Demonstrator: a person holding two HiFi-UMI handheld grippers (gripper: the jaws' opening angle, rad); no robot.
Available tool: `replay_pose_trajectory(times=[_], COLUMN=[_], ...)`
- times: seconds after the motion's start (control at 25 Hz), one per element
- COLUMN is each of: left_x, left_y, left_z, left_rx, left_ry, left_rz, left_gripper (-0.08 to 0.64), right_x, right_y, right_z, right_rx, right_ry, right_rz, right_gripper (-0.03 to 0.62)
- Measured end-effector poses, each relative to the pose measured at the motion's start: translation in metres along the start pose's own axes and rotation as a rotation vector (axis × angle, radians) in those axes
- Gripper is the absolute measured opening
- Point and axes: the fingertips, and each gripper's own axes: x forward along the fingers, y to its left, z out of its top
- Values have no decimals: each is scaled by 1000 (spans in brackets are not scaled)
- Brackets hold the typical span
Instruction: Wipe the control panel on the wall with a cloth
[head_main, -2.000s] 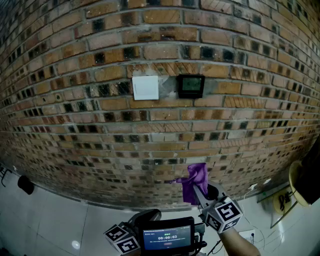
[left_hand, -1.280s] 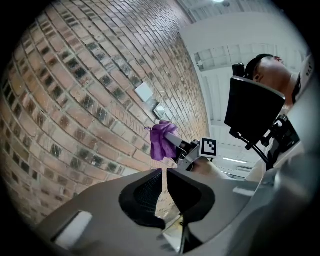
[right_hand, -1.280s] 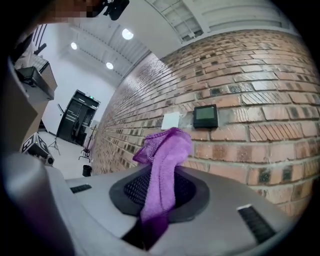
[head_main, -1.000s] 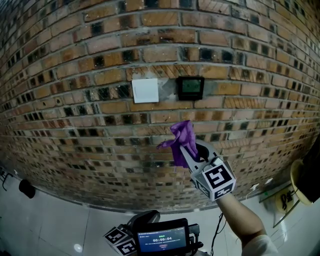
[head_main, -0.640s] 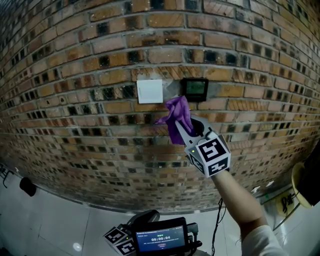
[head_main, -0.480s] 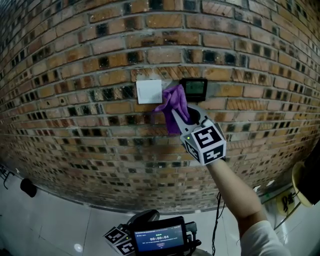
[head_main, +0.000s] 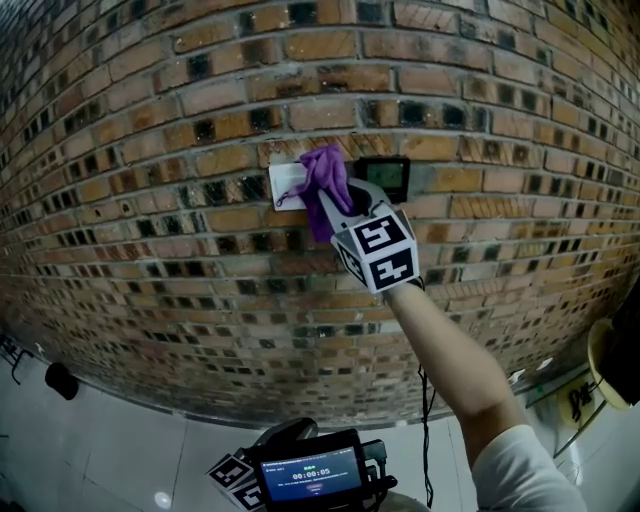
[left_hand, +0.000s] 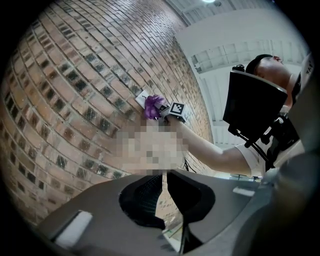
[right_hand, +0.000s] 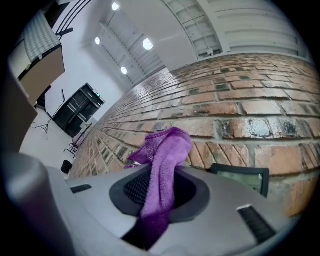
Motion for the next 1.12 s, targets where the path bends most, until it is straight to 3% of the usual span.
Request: replay_pose_trajectory(times=[0.32,1.12], left_x=[-2,20], left_y=[2,-12], left_z=[-1,-18], left_rx=[-4,-23], left_ry=[-3,42], left_rz=[10,-56], left_gripper=[32,32], right_x=[-6,-64], right_y=[-11,-86], right_z=[-6,-22], right_rx=[-19,-75], right_ry=[11,47], right_rz=[-19,-147], right_gripper=[83,83])
